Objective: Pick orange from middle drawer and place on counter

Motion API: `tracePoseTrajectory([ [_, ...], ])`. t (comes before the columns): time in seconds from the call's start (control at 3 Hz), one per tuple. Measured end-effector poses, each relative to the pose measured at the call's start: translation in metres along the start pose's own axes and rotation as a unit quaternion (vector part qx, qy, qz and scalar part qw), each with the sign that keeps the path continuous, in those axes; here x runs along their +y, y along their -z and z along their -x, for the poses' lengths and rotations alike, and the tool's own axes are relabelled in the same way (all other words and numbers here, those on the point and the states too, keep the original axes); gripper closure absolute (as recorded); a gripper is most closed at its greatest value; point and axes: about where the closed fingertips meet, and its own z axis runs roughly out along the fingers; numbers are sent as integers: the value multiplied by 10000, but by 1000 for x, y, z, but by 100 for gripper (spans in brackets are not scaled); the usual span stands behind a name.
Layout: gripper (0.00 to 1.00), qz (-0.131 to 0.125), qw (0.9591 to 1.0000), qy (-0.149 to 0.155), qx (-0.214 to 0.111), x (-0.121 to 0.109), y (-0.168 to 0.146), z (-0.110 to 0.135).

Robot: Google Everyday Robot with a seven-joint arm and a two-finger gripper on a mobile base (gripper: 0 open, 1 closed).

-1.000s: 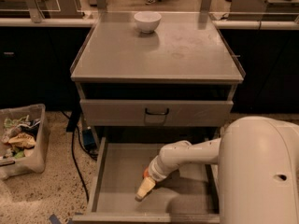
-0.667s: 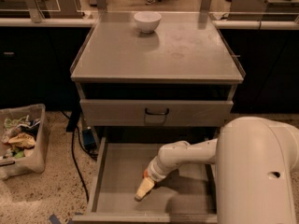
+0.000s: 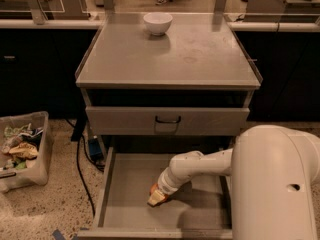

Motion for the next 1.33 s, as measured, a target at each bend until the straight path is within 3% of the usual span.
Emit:
tracePoseTrajectory([
  [0.67, 89, 2, 10000, 0, 1, 0, 0, 0],
  [1.0, 100, 74, 10000, -14, 45, 4, 0, 1],
  [1.33, 100, 274, 9989, -43, -381, 13, 26, 20],
])
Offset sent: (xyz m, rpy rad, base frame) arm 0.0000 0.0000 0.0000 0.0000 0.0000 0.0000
